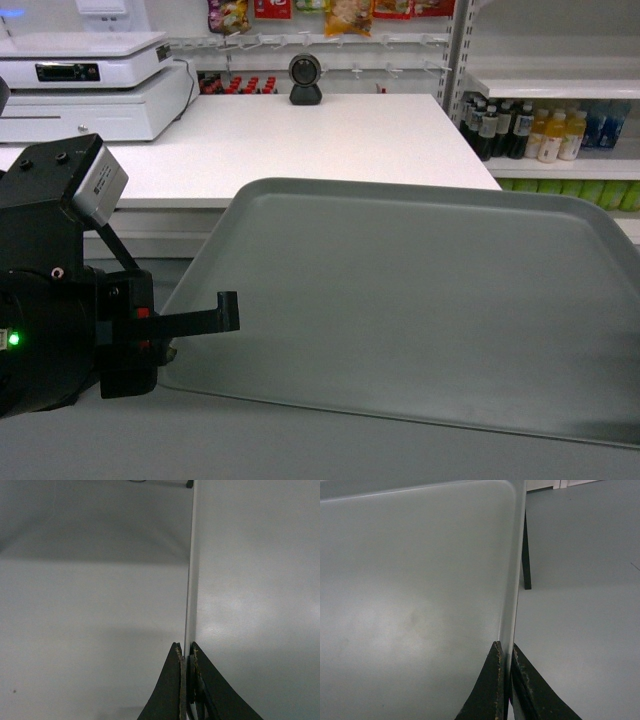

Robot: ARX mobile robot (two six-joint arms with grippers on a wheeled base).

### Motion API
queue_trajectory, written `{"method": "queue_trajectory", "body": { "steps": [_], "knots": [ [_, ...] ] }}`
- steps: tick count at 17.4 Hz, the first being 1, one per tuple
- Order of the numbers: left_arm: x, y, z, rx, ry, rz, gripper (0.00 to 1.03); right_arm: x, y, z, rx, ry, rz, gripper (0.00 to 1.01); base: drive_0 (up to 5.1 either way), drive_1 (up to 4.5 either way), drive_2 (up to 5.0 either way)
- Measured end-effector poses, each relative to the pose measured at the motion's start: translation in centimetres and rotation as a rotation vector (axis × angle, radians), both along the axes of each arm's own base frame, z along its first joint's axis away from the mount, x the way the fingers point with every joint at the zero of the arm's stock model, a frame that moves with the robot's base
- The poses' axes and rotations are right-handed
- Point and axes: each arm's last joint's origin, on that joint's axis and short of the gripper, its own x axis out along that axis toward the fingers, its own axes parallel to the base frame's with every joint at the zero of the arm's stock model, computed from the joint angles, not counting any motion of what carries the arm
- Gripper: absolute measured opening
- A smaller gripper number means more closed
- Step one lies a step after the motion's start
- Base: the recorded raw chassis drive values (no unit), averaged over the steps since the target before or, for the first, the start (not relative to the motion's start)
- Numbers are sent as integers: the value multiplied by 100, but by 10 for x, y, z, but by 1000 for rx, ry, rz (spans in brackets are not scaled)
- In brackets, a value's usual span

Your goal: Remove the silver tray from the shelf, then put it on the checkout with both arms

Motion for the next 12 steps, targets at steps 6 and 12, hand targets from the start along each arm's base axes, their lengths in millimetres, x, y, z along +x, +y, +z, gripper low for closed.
{"method": "queue_trajectory", "body": {
  "steps": [6, 12],
  "knots": [
    [0, 0, 0, -1, -2, -1, 2, 0, 0, 0, 0, 1, -1, 4, -506, 239, 239],
    [0, 0, 0, -1, 1, -1, 2, 0, 0, 0, 0, 3, 0, 4, -506, 239, 239]
  ]
}}
